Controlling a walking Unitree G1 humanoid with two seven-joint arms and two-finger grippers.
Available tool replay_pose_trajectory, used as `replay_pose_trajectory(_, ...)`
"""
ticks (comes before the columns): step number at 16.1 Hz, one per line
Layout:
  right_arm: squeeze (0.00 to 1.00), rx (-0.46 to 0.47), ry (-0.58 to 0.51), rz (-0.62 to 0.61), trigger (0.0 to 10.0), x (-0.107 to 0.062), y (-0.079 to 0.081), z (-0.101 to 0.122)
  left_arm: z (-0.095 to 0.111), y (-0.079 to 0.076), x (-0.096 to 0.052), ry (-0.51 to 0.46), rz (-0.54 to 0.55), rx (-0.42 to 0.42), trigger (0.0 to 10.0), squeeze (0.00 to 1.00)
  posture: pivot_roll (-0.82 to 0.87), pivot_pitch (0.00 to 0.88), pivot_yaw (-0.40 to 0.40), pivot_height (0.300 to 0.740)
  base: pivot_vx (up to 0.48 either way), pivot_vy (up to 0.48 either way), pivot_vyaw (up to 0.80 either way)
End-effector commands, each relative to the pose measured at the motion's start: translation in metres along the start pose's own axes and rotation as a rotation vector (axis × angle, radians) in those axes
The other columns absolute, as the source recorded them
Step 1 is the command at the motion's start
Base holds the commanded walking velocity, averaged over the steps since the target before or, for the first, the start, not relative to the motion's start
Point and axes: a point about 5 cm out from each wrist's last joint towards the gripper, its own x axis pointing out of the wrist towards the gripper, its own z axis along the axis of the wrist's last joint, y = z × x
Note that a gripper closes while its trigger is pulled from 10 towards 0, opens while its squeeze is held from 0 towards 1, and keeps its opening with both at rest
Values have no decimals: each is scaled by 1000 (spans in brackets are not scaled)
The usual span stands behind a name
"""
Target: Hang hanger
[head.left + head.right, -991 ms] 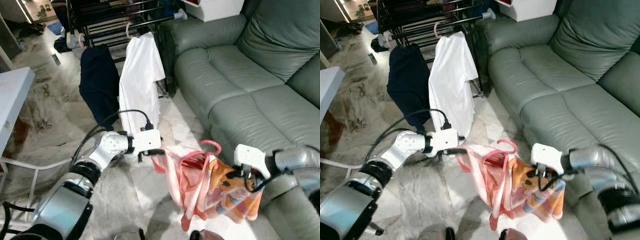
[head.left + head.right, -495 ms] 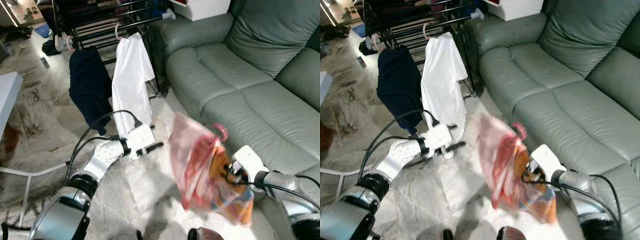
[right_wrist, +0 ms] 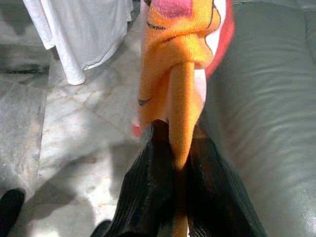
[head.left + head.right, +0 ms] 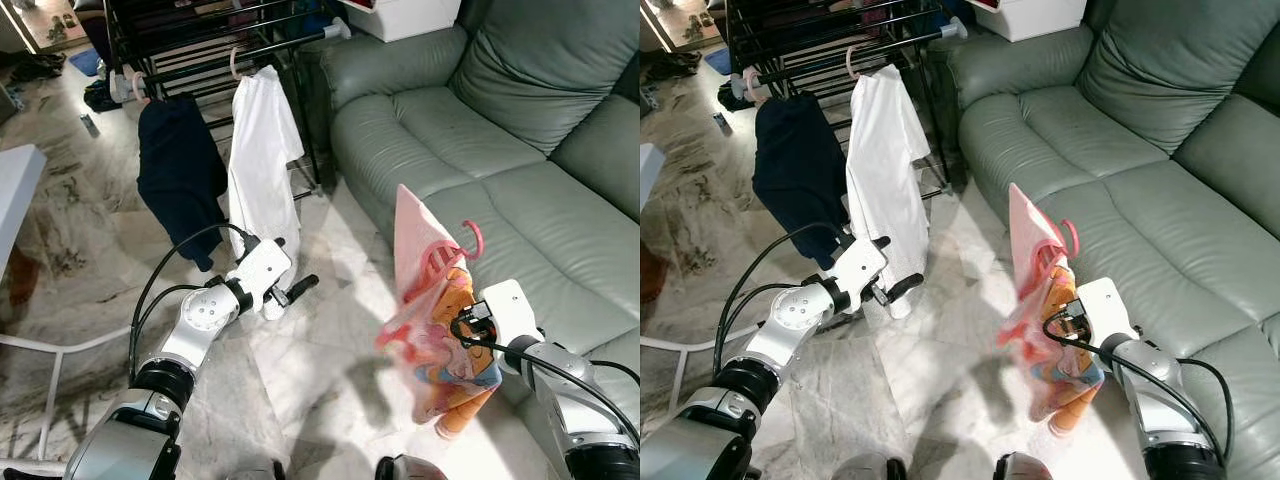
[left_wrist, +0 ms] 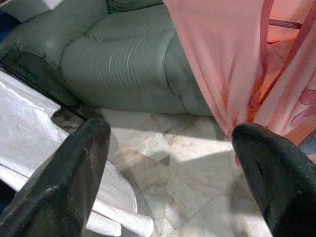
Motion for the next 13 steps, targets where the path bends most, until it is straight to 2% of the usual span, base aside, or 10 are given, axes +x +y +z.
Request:
replay_pose_trajectory(1,0,4,-31,-2,10000,-1,-1,7,-1,5,-3,6,21,-5,10000,1000,-107,59,79,740,0,0,0)
replay_pose_trajectory(10,0,4,-31,-2,10000,-1,-1,7,-1,5,-3,6,21,-5,10000,1000,-107,59,79,740,0,0,0)
replay_pose_trajectory(11,0,86,-113,-86,10000,1,9,21,0,11,-2,7,136,-115,10000,0,-104,31,75,740,337,0,0)
replay_pose_trajectory(13,0,163,-229,-161,10000,3,18,38,0,20,1,12,281,-247,10000,0,-104,31,75,740,124,0,0)
